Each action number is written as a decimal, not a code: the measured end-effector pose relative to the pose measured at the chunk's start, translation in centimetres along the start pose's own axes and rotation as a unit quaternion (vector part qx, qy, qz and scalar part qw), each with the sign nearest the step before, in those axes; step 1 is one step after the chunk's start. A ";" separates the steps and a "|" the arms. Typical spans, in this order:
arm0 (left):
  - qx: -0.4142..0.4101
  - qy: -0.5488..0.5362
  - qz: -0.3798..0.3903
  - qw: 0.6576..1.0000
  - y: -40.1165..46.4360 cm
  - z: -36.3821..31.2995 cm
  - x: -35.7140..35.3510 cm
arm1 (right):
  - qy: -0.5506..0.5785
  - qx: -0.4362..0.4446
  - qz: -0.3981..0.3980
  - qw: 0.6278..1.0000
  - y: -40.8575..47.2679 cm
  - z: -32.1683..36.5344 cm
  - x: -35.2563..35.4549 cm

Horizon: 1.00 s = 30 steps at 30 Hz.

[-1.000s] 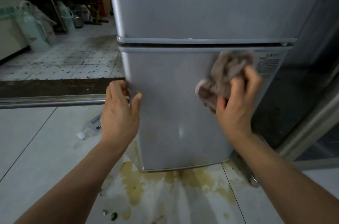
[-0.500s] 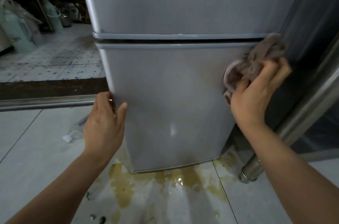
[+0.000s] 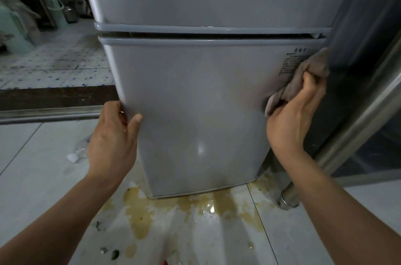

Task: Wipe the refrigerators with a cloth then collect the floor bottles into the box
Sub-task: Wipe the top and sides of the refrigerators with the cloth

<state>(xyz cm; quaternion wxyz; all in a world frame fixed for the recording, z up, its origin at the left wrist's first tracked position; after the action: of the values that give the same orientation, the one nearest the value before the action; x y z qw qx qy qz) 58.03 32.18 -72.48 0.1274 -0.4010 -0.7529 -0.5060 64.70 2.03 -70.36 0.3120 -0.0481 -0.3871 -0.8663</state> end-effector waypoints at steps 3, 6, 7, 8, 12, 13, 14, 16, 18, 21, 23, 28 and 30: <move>-0.002 -0.004 -0.002 1.000 0.1 0.1 -0.1 | -0.054 -0.019 0.035 0.998 -3.1 -2.4 -1.3; -0.007 -0.004 -0.005 1.000 0.0 0.2 -0.1 | -0.151 -0.086 0.159 0.972 -6.9 -5.7 -2.2; -0.013 -0.007 -0.005 1.000 0.1 0.2 0.0 | -0.161 -0.099 0.184 0.964 -7.4 -6.1 -2.2; -0.019 -0.011 -0.001 1.000 0.2 0.2 0.0 | -0.159 -0.109 0.188 0.963 -7.3 -6.2 -2.0; -0.020 -0.037 -0.001 0.999 -0.3 0.8 0.1 | -0.080 -0.087 0.093 0.989 -4.3 -3.0 -0.2; -0.016 -0.040 -0.001 0.999 -0.8 1.1 0.0 | -0.047 -0.063 0.070 0.994 -3.8 -1.7 0.0; -0.010 -0.040 0.009 0.999 -1.3 1.3 -0.3 | -0.018 -0.037 0.052 0.998 -3.7 -0.5 -0.1; 0.002 -0.031 0.036 0.999 -2.2 1.8 -1.1 | -0.002 0.006 0.034 0.999 -4.6 1.5 -0.9; 0.004 -0.029 0.044 0.999 -2.5 2.2 -1.7 | -0.023 0.039 0.032 0.998 -6.6 1.8 -2.0; -0.011 -0.045 0.052 0.998 -2.3 2.8 -1.6 | -0.091 0.161 0.086 0.979 -10.9 -0.3 -3.0; -0.020 -0.049 0.061 0.997 -2.2 3.1 -1.6 | -0.115 0.247 0.165 0.948 -12.4 -1.7 -3.2; -0.037 -0.051 0.070 0.996 -2.0 3.3 -1.5 | -0.105 0.262 0.111 0.953 -8.9 0.3 -2.2; -0.043 -0.053 0.075 0.995 -1.9 3.4 -1.5 | -0.044 0.210 0.031 0.976 -7.8 2.5 -2.5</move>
<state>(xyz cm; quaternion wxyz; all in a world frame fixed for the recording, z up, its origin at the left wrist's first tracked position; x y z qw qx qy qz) 58.34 34.07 -76.21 0.1075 -0.4882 -0.7035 -0.5051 61.78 8.97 -74.36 0.3243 -0.0316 -0.5724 -0.7525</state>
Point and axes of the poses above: each hand's wrist, its own y-axis towards the middle knuckle, its own x-axis out of the back of the hand, z = x × y, the point moved 3 cm from there along y, towards the middle knuckle, and after that the axes turned 14 degrees about -x, right-handed, at the moved point
